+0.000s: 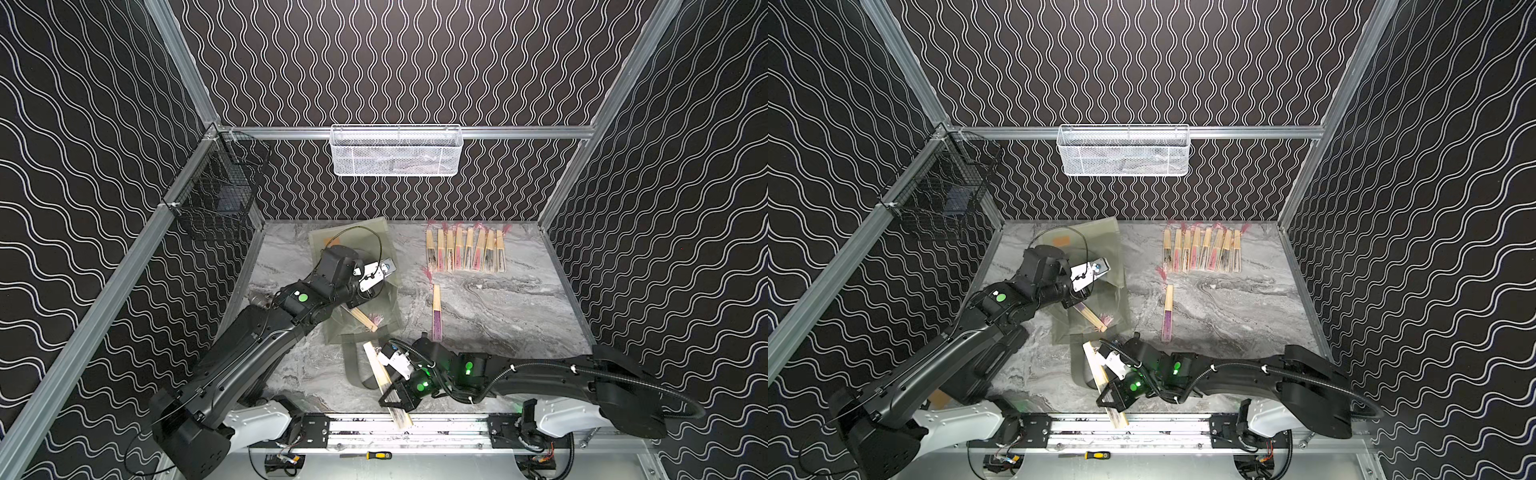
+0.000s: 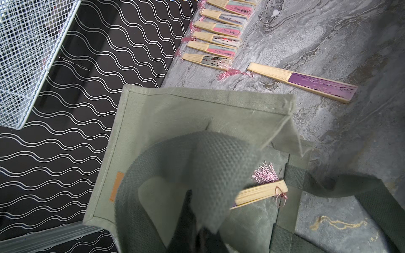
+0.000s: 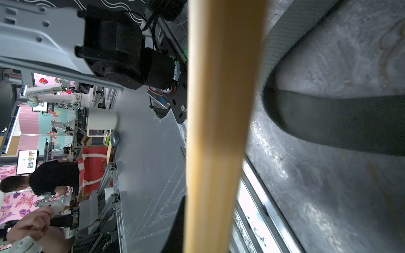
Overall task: Take out the folding fans from the tote bags
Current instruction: Place the folding fan at the center of the board.
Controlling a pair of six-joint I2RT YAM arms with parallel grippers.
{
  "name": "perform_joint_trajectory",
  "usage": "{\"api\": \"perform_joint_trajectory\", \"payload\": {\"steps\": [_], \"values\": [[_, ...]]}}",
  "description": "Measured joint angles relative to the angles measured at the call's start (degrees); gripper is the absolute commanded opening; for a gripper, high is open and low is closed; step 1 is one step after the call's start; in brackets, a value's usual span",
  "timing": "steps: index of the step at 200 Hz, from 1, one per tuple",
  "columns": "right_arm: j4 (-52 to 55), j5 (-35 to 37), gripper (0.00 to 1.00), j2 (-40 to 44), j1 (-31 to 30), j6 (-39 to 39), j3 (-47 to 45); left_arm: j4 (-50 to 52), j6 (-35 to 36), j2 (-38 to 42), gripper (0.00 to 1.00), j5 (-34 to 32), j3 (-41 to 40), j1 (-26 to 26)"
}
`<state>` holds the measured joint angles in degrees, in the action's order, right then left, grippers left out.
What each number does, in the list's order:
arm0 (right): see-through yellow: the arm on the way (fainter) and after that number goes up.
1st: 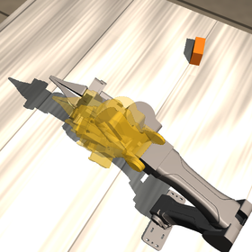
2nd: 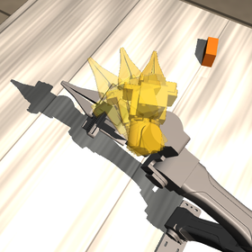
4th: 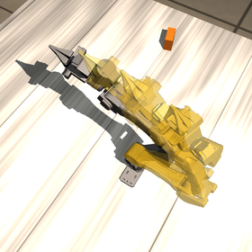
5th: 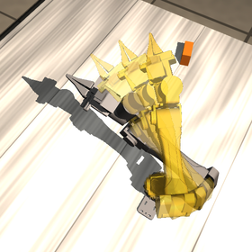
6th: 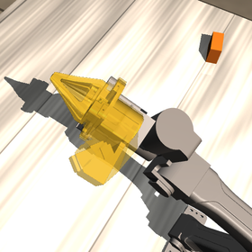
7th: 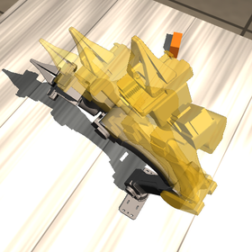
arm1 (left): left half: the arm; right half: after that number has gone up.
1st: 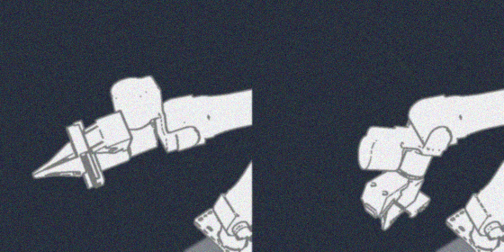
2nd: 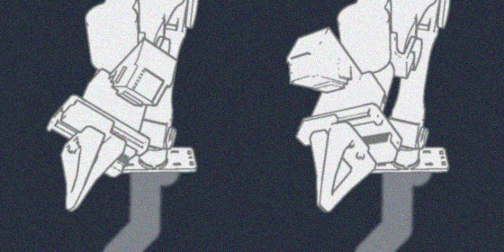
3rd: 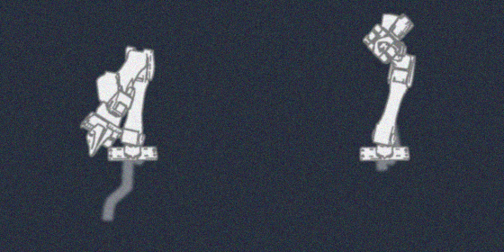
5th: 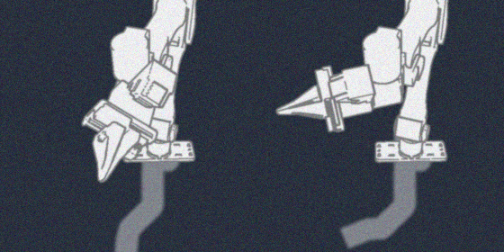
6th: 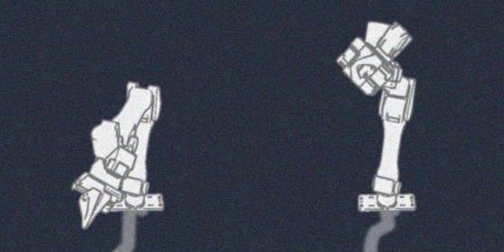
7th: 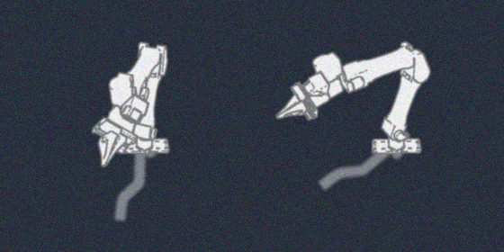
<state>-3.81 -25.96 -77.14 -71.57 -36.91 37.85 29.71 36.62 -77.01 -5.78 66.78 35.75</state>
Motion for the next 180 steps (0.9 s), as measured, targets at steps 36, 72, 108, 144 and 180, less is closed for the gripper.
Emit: {"api": "perform_joint_trajectory", "payload": {"steps": [36,72,108,144,180], "values": [[5.1,1.3,0.04,4.2,-0.4,1.6,-0.7,0.0,0.0,-0.3,0.0,0.0,0.0,0.0],[10.5,3.8,0.03,8.5,-0.4,3.4,-0.8,0.0,0.0,-0.4,0.0,0.0,0.0,0.0],[16.2,7.1,0.03,13.4,0.8,5.0,-0.2,0.0,0.0,-0.4,0.0,0.0,0.0,0.0],[22.8,9.6,0.03,16.5,7.6,6.6,1.5,0.0,0.0,-0.4,0.0,0.0,0.0,0.0],[27.0,11.8,0.03,19.4,18.8,8.6,1.5,0.0,0.0,-0.4,0.0,0.0,0.0,0.0]]}}
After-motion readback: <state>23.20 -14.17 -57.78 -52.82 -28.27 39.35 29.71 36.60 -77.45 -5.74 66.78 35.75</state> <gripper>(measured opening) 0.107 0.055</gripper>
